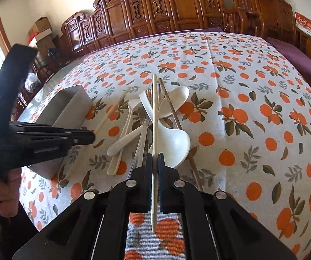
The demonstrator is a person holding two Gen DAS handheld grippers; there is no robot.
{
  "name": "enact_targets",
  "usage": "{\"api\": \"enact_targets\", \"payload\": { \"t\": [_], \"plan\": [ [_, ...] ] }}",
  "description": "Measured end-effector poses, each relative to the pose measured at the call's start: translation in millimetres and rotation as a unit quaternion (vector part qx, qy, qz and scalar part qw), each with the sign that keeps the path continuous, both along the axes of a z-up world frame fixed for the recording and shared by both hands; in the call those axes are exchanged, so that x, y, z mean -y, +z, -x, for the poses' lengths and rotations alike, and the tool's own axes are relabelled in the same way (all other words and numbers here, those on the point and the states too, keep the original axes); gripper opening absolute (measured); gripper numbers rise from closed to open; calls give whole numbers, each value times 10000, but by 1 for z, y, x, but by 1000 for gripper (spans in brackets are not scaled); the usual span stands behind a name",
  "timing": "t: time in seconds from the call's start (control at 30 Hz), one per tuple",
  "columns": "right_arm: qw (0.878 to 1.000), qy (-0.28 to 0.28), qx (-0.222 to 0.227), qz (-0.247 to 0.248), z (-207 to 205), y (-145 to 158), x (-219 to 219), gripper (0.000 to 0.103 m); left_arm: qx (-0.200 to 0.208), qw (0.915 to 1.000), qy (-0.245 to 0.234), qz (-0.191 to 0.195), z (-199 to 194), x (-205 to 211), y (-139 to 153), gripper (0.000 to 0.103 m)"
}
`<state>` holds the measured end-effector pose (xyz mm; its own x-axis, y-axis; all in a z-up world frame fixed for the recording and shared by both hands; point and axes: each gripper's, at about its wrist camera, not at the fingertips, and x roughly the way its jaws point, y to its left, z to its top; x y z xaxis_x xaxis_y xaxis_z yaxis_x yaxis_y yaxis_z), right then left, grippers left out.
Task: Organize utensils
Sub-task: 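Grasp a wooden chopstick with the left tool while the right tool holds its chopstick, then lower the chopstick into the tray and open the left tool while the right tool carries its chopstick over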
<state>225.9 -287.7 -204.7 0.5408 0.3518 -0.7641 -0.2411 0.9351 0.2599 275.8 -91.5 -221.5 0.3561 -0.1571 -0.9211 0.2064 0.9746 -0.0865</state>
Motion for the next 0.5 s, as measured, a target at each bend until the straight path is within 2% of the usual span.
{"api": "enact_targets", "payload": {
  "t": [0.23,0.5],
  "plan": [
    [9997,20,230,20,4,38,-1,6,289,9995,-10,158,22,-12,38,4],
    [9987,84,492,85,10,96,-5,6,557,9980,-61,291,44,-21,83,4]
  ]
}}
